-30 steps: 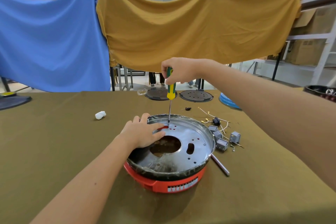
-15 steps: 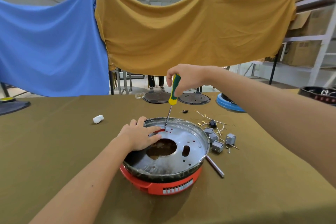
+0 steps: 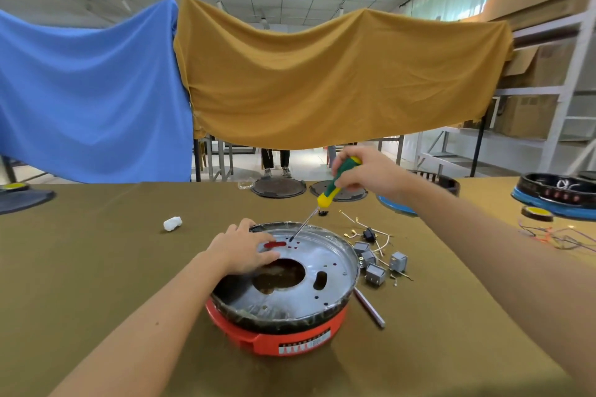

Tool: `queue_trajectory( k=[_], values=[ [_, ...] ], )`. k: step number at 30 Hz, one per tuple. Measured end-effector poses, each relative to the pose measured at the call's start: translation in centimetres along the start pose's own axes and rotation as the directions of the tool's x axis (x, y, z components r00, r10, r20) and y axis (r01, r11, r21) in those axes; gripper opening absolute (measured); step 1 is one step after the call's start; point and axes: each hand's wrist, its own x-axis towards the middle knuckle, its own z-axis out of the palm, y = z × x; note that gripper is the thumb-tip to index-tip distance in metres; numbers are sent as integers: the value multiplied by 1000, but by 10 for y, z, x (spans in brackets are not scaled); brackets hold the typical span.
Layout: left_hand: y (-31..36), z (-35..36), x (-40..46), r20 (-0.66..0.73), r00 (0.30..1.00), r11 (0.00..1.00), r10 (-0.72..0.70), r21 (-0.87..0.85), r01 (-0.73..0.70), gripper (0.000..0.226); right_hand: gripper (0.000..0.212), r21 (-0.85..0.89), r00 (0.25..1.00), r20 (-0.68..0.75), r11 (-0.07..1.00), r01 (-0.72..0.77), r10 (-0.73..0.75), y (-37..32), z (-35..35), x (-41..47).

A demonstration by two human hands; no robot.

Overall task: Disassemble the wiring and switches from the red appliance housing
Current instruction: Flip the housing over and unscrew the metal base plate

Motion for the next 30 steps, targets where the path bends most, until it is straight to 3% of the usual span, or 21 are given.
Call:
queue_trajectory(
  k=[3,5,8,14,21,30],
  values=[
    [-6,-13,-4,-90,995,946,46,-317,-72,59,21,320,977,-139,941,-110,162,43,15,-17],
    [-13,-24,-8,-162,986,853,36,-509,-114,54,20,573,947,-169,809,-130,272,67,34,-26],
    [-23,-32,-11,-236,971,779,31,-604,-171,42,21,769,905,-195,632,-98,377,86,62,-27],
    [-28,-24,-7,-383,921,733,63,-609,-304,10,29,743,901,-255,667,-49,351,99,87,-21],
    [-43,-4,-7,-509,860,623,16,-668,-407,12,29,755,915,-266,656,3,303,102,88,-19],
    [-43,-1,-12,-518,855,600,18,-678,-424,18,33,744,926,-278,667,40,254,91,87,-23]
  ],
)
